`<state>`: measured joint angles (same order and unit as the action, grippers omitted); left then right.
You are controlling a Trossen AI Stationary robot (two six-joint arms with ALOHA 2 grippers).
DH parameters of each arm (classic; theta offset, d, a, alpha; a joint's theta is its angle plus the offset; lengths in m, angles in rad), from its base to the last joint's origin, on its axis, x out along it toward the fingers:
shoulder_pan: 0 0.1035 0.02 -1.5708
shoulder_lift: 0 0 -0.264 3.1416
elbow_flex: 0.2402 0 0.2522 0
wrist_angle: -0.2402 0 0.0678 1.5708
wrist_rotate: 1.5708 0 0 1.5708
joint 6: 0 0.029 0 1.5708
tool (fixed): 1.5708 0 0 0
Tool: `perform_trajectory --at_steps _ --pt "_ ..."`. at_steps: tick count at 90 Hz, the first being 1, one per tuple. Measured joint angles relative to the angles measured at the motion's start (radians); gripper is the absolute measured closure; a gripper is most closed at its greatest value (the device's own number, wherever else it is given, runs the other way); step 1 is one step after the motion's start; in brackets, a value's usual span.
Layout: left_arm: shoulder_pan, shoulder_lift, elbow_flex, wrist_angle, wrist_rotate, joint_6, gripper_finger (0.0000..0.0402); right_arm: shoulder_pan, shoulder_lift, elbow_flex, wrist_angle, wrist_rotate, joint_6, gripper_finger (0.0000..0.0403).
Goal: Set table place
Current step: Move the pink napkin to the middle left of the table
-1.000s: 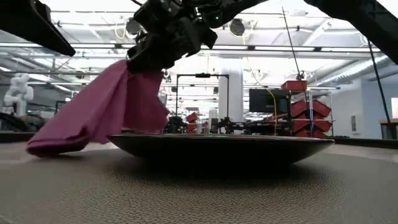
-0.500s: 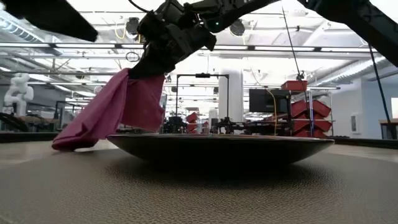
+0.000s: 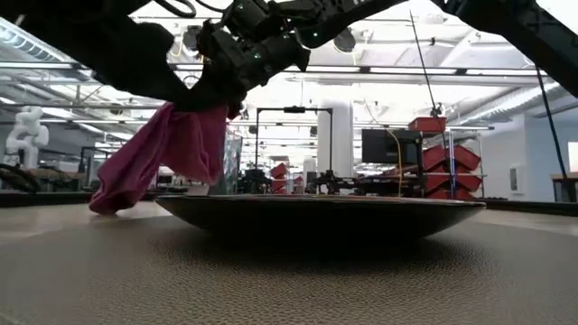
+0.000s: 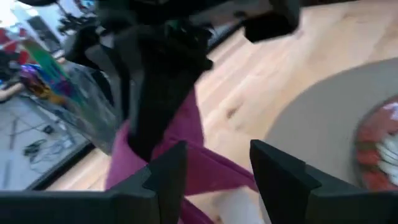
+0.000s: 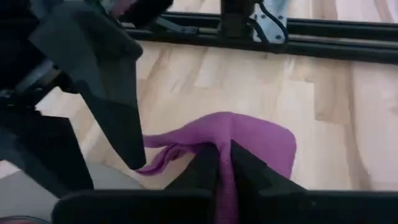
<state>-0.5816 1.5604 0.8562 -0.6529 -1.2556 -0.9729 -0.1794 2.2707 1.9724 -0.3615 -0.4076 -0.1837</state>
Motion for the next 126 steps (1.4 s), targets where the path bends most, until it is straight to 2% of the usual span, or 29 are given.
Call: perform_trajectory --at_steps 33,53,67,81,94,107,126 --pt "0.111 0.0 0.001 -0.02 0.003 0.123 0.024 0.001 0.0 0.0 -0.03 0.024 -0.004 0.0402" --pt "0.136 0.0 0.001 -0.114 0.047 0.093 0.024 -0.012 0.0 0.001 -0.133 0.016 -0.02 0.0402" --pt "0.15 0.0 0.001 -0.198 0.076 0.016 0.024 -0.032 0.0 0.001 -0.145 0.02 -0.014 0.0402" --pt "0.165 0.005 0.001 -0.221 0.119 0.01 0.024 -0.01 0.0 0.001 -0.134 0.018 -0.013 0.0402" --pt "0.168 0.015 0.001 -0.22 0.131 0.009 0.024 0.015 0.0 0.0 -0.148 0.027 -0.018 0.0402" --pt "0.166 0.017 0.0 -0.199 0.143 0.01 0.024 0.032 0.0 0.0 -0.149 0.096 -0.036 0.0402" --pt "0.146 0.018 0.0 -0.121 0.149 0.011 0.024 0.002 0.0 0.0 -0.11 0.084 -0.029 0.0403"
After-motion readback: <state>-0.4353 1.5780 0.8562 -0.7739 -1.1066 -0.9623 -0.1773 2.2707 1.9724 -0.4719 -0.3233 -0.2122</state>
